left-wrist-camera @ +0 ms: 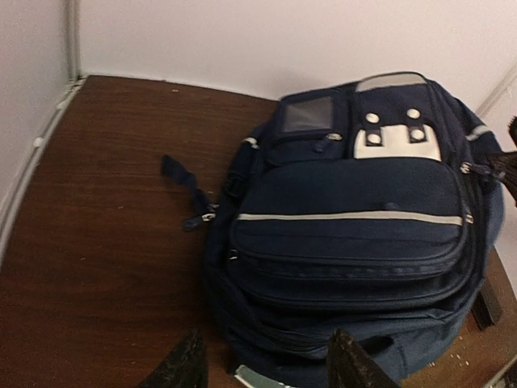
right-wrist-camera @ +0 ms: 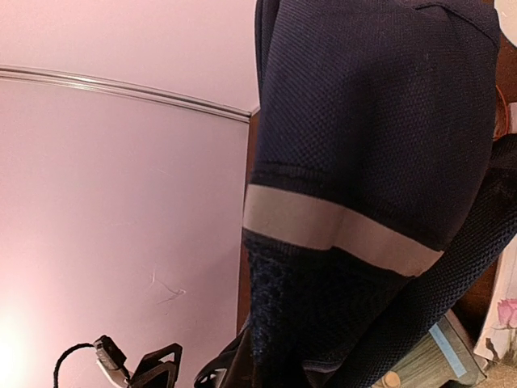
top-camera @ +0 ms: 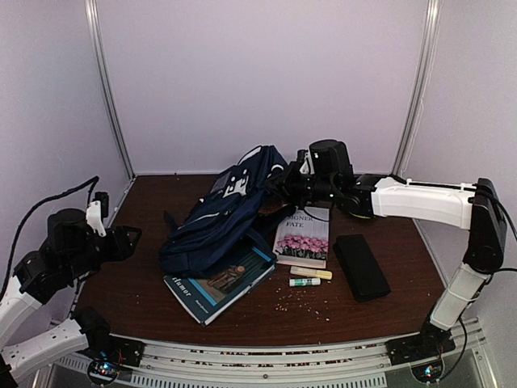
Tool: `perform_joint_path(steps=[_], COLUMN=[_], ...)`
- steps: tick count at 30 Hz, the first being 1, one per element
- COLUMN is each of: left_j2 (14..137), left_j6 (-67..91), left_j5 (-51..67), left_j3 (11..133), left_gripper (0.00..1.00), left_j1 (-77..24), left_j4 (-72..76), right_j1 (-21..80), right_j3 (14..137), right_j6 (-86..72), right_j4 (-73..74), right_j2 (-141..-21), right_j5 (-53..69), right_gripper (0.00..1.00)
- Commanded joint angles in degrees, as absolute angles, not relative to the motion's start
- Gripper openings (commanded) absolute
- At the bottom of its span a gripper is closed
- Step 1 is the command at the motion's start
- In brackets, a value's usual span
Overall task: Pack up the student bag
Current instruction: Adjust the student bag at the center of the board.
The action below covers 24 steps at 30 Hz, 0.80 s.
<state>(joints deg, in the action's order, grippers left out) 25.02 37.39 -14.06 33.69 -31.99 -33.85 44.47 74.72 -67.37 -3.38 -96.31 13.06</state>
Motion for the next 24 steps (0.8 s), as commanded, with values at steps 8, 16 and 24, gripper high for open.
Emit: perform_joint_path(steps=[8,16,24], left_j2=[38.0,50.1,60.5], left_j6=[9.9,-6.0,-6.5], left_j5=[-5.1,-14.6,-15.2], left_j3=[46.0,50.8,54.4], left_gripper=[0.94,0.94,0.90], left_j1=[-45.3,-52.4,-52.4], left_j4=[-25.8,-25.1,-27.4], right_j1=[42.1,42.0,40.9], right_j3=[77.1,80.4,80.2], right_j6=[-63.6,-64.9,-61.1], right_j4=[-1.1,0.8,4.4], right_j2=[-93.6,-93.4,-92.5], right_j5=[17.1,20.0,19.4], right_gripper=[0.00,0.00,0.00])
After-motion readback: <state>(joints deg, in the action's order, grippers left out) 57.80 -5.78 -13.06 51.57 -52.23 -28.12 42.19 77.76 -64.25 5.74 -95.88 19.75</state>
